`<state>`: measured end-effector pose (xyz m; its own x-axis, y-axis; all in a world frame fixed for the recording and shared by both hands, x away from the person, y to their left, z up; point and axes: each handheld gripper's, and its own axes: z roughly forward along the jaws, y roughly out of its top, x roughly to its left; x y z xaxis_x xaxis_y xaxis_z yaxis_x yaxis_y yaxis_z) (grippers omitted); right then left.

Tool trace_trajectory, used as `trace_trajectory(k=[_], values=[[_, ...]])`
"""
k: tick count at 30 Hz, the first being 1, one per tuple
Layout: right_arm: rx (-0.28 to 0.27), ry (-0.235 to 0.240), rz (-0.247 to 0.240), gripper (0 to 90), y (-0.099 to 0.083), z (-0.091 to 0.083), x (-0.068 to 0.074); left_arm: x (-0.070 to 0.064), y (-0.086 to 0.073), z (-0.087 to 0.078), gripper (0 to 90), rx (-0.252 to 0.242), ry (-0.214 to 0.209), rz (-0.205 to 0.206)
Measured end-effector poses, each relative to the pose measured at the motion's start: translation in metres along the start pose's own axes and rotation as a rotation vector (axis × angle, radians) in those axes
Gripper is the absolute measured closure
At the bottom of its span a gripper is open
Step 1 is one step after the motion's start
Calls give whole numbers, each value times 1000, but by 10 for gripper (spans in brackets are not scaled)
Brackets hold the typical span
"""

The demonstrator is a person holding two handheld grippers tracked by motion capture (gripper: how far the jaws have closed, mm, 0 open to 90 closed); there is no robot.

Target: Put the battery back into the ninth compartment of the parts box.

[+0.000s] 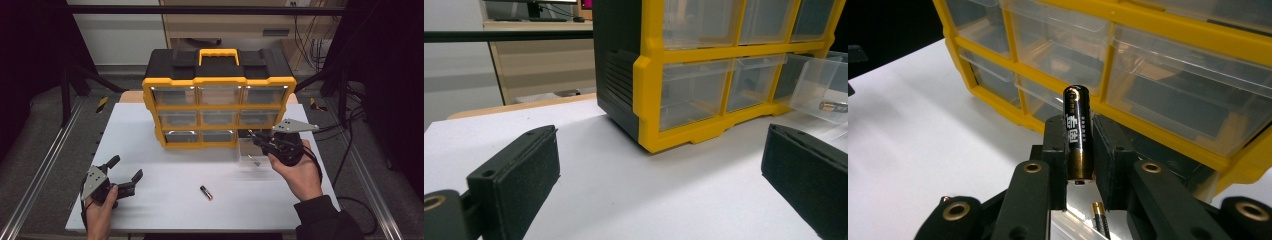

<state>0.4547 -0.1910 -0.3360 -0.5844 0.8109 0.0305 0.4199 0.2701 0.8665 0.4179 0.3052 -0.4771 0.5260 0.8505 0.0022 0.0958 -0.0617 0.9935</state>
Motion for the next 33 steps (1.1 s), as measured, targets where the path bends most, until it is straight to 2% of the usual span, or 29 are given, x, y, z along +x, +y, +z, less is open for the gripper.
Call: trace_trajectory(k=[6,11,15,33], values=[[14,-6,7,767,2,-3,-7,0,-1,0,20,1,-2,-3],[21,-12,-7,767,5,-4,-16,0,-1,1,20,5,1,-2],[34,-13,8,767,4,-2,-24,0,-1,0,20,5,0,4],[115,-27,3,767,0,9,-32,-1,0,1,21,4,-9,7]])
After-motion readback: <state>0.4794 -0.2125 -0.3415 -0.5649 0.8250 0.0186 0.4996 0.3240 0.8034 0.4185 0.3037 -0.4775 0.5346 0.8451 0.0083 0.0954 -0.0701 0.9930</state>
